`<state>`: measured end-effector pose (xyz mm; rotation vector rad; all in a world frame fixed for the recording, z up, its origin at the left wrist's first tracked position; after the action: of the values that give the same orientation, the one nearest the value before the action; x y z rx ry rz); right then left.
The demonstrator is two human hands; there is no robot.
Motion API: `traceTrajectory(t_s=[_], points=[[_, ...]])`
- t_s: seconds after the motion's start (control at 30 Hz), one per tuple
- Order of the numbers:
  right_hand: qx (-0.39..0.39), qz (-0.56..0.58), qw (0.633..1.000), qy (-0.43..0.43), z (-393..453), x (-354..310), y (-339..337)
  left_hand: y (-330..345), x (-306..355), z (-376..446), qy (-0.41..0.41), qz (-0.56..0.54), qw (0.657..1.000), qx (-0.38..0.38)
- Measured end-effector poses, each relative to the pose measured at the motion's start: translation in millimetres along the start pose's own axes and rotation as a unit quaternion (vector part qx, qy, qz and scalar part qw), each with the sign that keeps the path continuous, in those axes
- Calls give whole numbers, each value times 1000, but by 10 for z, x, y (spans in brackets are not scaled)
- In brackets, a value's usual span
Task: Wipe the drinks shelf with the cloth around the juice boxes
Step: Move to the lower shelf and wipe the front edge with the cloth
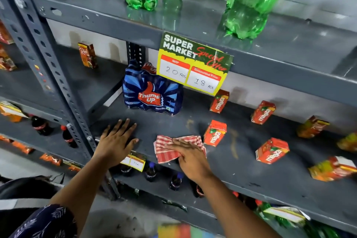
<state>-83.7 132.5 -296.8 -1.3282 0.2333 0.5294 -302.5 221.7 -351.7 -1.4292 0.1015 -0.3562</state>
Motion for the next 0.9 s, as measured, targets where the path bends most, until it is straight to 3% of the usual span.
traceTrajectory(t_s=[0.6,0.9], points=[[-18,67,996,55,-21,111,-18,-25,19,-2,0,-12,1000,4],[-16,125,984,122,-650,382,-316,-14,27,-24,4,-6,1000,-27]])
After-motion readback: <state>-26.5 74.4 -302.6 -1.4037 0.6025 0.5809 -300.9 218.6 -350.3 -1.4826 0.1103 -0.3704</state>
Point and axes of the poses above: each hand's wrist, its own z-axis towards the middle knuckle, its own y-axis out of the palm, x = y × z, the point moved 9 cm from there along z, towards the middle knuckle, and after that the axes turned 7 degrees about x, right-handed, at the moved point
